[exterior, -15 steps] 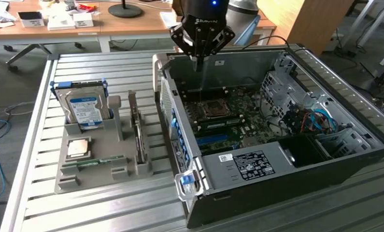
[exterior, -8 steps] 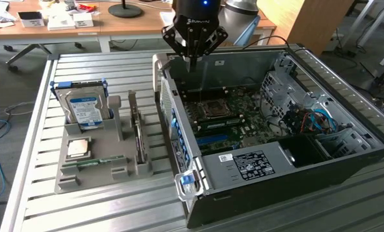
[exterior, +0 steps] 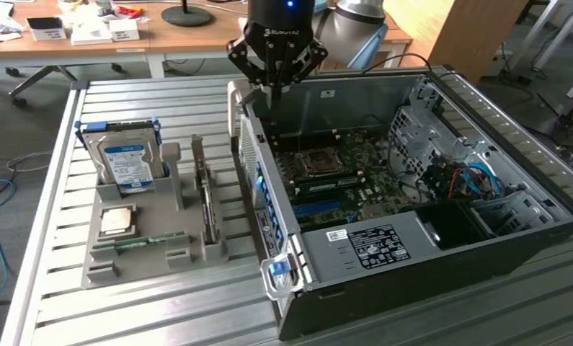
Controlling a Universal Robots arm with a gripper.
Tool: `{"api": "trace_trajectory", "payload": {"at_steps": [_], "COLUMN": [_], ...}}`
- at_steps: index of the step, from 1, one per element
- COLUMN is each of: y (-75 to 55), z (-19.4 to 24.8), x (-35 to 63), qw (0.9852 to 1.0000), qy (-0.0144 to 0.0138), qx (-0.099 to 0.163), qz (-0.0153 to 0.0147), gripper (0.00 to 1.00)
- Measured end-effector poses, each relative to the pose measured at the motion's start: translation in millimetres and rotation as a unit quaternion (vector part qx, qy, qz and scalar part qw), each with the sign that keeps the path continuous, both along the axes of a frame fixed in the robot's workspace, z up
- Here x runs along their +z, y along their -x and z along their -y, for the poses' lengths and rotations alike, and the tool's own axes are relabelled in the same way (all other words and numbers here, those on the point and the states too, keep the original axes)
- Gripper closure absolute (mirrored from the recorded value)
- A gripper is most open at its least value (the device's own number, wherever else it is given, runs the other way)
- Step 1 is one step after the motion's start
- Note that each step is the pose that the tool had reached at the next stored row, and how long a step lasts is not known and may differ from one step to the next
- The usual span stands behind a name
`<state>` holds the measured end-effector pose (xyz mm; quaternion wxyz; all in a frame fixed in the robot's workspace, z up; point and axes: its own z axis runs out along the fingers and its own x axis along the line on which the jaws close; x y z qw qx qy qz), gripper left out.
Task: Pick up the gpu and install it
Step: 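Reach for the gpu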
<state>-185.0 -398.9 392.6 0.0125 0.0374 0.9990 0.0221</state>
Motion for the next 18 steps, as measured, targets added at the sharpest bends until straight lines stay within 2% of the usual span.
{"api": "trace_trajectory", "payload": {"at_steps": [18], "y": [42.1], "z": [0.0], "x": [-0.7], "qw": [1.0000], "qy": [0.0000], "qx": [0.000], "qz": [0.0000], "gripper": [0.89]}}
